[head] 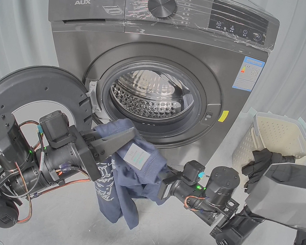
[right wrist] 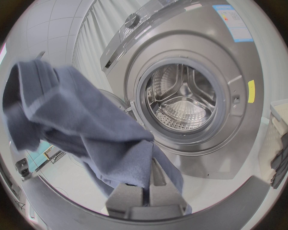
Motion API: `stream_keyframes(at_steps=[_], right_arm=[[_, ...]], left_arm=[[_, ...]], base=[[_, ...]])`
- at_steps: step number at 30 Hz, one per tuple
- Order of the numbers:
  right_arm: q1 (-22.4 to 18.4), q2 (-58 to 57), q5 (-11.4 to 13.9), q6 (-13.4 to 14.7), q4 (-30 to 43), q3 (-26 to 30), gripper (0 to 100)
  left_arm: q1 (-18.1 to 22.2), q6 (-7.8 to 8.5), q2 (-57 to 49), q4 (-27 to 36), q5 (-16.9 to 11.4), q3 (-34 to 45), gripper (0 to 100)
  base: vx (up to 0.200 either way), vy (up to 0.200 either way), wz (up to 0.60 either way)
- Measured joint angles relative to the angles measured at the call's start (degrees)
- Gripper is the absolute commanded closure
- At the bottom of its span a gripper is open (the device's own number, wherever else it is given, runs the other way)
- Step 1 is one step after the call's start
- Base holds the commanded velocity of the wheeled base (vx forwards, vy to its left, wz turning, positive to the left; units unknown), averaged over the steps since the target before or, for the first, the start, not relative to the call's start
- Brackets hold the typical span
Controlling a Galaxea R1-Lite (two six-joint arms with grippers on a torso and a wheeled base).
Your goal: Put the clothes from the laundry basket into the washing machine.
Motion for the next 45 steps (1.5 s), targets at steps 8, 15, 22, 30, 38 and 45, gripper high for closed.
stream_keyframes(at_steps=[8, 15, 22, 30, 38, 45], right_arm=[[-1.49, -10.92, -0.46, 0.09, -0.27, 7.94, 100], [-1.85, -19.03, -0.40, 0.33, -0.35, 11.45, 100], [-1.95, -24.91, -0.54, 0.41, -0.30, 13.29, 100], [-1.95, -28.17, -0.79, 0.38, -0.07, 13.26, 100], [-1.93, -27.93, -6.12, 0.38, 0.46, 11.50, 100], [-1.93, -25.56, -10.28, 0.38, 0.85, 8.81, 100]], left_arm=[[1.24, -1.34, 1.52, 0.13, 0.37, 0.63, 0], [2.15, -1.29, 4.80, 0.13, 0.50, 2.32, 0], [2.34, -1.07, 8.47, 0.05, 0.61, 3.69, 0], [2.29, -0.63, 13.13, 0.00, 0.61, 4.41, 0], [1.88, 3.67, 19.85, -0.09, 0.59, 3.84, 0], [0.27, 5.69, 21.86, -0.17, 0.59, 5.16, 0]], base=[[0.000, 0.000, 0.00], [0.000, 0.000, 0.00], [0.000, 0.000, 0.00], [0.000, 0.000, 0.00], [0.000, 0.000, 0.00], [0.000, 0.000, 0.00]])
